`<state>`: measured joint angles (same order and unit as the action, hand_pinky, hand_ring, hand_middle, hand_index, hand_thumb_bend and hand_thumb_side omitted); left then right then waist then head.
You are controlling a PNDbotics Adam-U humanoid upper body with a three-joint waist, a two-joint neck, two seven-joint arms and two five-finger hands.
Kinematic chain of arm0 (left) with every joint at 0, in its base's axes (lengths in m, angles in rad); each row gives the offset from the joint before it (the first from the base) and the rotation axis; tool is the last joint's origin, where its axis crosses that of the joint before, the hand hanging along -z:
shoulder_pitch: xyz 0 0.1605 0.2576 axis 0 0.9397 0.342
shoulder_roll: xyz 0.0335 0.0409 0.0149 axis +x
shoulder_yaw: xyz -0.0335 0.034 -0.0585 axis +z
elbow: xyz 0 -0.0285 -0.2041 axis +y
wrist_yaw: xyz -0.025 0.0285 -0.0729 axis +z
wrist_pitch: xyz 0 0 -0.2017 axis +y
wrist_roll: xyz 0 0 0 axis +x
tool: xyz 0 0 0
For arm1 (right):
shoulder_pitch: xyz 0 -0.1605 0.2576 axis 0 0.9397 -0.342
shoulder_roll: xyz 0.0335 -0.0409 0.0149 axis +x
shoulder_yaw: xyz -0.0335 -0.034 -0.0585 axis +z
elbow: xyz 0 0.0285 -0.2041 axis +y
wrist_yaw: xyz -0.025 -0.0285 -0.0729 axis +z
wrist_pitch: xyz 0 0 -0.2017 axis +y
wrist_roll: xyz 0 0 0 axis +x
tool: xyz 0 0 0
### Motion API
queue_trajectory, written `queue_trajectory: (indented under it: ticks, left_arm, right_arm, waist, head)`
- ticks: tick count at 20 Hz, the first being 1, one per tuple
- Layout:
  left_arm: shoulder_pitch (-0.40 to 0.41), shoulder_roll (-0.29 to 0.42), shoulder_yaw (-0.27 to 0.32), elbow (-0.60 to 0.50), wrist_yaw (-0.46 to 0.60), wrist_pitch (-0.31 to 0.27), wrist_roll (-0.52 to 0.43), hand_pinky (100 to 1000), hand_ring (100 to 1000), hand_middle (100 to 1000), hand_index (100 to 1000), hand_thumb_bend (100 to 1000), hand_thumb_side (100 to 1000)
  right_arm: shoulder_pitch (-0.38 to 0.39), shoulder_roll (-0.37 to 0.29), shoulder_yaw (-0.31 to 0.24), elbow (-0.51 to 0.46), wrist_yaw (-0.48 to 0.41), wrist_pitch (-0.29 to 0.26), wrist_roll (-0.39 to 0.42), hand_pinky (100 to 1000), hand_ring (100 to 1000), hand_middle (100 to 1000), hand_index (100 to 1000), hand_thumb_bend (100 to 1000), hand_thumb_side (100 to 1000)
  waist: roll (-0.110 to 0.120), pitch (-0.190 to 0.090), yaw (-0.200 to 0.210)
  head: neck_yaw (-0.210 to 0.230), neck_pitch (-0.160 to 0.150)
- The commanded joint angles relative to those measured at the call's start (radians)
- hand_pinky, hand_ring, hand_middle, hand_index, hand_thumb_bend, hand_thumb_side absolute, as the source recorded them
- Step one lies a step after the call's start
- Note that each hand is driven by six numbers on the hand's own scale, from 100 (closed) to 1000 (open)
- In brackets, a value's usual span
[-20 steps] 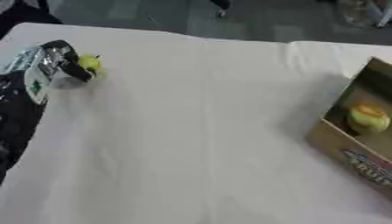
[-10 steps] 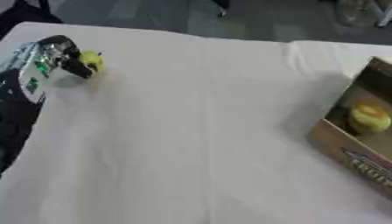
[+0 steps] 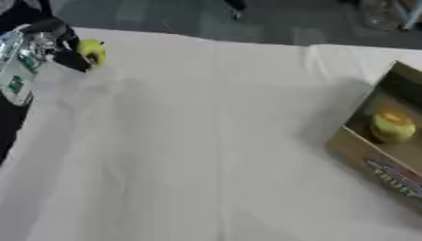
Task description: Pick up the objects with one hand, pass them to the other hand, and then place them into the box on the other side of the table.
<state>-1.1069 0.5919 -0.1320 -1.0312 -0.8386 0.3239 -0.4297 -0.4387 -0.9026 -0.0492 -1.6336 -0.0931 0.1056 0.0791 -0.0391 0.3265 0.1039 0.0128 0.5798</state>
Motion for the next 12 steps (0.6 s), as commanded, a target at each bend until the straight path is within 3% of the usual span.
queue_trajectory:
  ticks: [1, 8, 12]
  left_arm:
    - [0.007, 0.066, -0.019, -0.123, 0.057, -0.009, -0.006, 767, 727, 667, 524, 118, 277]
    - [0.106, 0.137, -0.049, -0.359, 0.202, 0.012, -0.019, 758, 709, 648, 525, 100, 291]
    - [0.167, 0.156, -0.043, -0.468, 0.31, 0.037, 0.026, 726, 669, 620, 525, 100, 326]
  right_arm:
    - [-0.006, -0.03, -0.014, -0.008, -0.008, 0.001, -0.004, 883, 821, 791, 864, 470, 286]
    - [-0.004, -0.03, -0.015, -0.01, -0.013, 0.004, -0.007, 883, 820, 791, 864, 470, 283]
    - [-0.007, -0.029, -0.015, -0.012, -0.017, 0.006, -0.009, 883, 820, 791, 864, 470, 282]
  waist:
    - [0.012, -0.053, 0.003]
    - [0.014, -0.067, 0.008]
    - [0.014, -0.07, 0.009]
  head:
    - [-0.012, 0.007]
    - [-0.029, 0.01]
    - [-0.045, 0.012]
